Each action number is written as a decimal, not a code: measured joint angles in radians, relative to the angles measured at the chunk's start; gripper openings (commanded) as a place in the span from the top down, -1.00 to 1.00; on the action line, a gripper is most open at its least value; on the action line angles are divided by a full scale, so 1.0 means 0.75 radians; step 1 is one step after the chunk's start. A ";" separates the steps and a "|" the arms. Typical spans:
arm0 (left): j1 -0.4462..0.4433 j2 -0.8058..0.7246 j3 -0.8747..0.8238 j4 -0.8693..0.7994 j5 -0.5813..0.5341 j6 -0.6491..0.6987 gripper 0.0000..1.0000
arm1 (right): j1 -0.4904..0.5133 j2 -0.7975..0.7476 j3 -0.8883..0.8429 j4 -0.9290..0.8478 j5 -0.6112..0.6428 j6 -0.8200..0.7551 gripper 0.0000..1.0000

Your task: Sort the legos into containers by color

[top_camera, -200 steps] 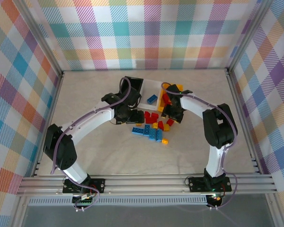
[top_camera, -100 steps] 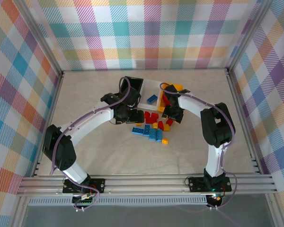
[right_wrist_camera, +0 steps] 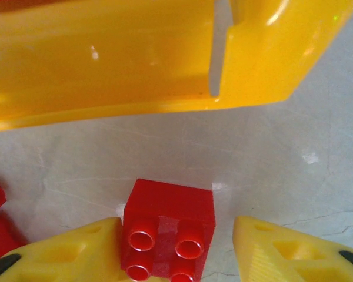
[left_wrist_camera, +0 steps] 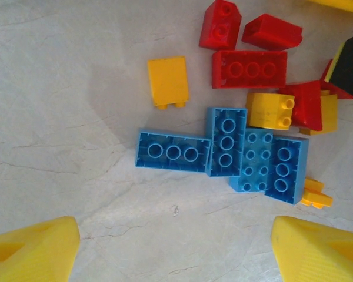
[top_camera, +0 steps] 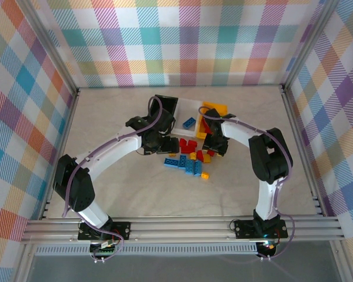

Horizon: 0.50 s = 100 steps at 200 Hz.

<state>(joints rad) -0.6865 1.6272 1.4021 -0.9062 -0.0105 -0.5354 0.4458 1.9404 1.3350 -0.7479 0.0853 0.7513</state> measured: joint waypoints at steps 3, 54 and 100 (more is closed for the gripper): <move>0.000 -0.001 -0.004 -0.001 0.000 -0.001 -0.70 | 0.000 0.000 -0.001 0.002 0.001 0.001 0.11; 0.000 -0.012 -0.045 0.003 -0.003 -0.034 -0.70 | 0.000 -0.016 -0.034 0.013 0.001 -0.013 0.21; 0.000 -0.012 -0.051 0.035 -0.001 -0.036 -0.70 | 0.000 -0.229 -0.042 -0.017 -0.014 -0.036 0.28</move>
<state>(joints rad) -0.6865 1.6184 1.3636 -0.8803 -0.0109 -0.5621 0.4458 1.7683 1.3033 -0.7605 0.0746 0.7246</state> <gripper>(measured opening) 0.852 0.362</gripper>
